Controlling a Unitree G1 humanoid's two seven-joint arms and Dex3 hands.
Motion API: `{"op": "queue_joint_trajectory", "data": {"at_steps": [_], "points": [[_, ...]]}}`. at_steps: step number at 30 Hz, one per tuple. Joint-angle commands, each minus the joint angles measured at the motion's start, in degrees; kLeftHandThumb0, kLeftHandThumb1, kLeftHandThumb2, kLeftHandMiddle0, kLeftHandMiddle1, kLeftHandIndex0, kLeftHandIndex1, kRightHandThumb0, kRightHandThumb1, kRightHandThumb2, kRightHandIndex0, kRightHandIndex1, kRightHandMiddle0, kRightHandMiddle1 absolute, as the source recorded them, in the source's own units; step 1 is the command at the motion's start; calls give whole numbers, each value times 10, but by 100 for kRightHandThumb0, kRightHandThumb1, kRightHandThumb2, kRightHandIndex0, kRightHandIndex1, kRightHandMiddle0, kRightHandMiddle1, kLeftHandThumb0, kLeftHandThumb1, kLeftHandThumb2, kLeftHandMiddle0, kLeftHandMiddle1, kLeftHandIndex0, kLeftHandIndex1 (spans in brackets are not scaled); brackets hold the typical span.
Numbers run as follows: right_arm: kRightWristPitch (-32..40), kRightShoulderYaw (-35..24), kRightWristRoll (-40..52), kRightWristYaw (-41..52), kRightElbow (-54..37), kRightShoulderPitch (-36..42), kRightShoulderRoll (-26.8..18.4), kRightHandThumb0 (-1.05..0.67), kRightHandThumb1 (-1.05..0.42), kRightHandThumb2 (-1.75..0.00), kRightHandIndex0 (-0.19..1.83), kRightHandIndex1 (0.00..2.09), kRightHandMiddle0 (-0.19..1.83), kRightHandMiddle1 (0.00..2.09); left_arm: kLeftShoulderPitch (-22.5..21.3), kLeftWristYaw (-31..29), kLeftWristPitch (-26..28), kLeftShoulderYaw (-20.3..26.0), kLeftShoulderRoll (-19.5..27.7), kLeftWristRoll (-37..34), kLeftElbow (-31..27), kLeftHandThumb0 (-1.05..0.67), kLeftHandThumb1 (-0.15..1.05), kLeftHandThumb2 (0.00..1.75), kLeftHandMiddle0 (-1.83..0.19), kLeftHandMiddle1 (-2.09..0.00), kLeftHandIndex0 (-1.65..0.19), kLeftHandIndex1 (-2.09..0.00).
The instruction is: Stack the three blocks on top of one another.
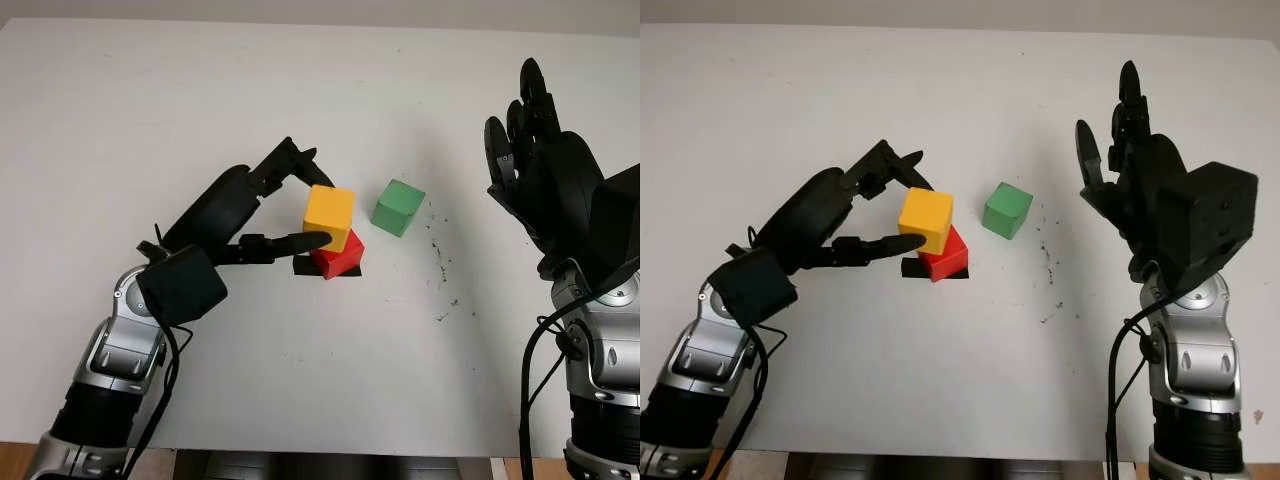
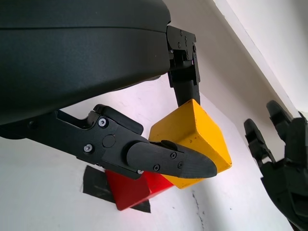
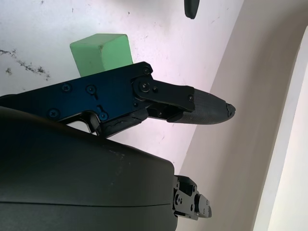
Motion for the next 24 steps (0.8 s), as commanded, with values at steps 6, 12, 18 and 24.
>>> {"op": "queue_joint_trajectory", "data": {"at_steps": [6,12,18,24], "points": [[-12,-1,3,2,0,9,4,-63,-105,-61,-19,0,-19,0,-1,-3,-16,-12,-1,12,9,-47,105,43,-9,-5,-7,-185],[-13,-2,6,3,1,9,3,-63,-105,-61,-19,0,-19,0,1,10,-15,-19,-6,37,12,-46,105,44,-8,-5,-6,-187],[-21,1,1,3,2,10,1,-62,-105,-60,-19,0,-19,0,-10,58,-49,-20,-17,65,47,-45,105,42,-11,-6,-8,-186],[-4,-2,8,-1,-6,10,8,-62,-105,-60,-19,0,-19,0,-26,82,-69,-24,-24,81,82,-45,105,45,-11,-5,-2,-193]]}}
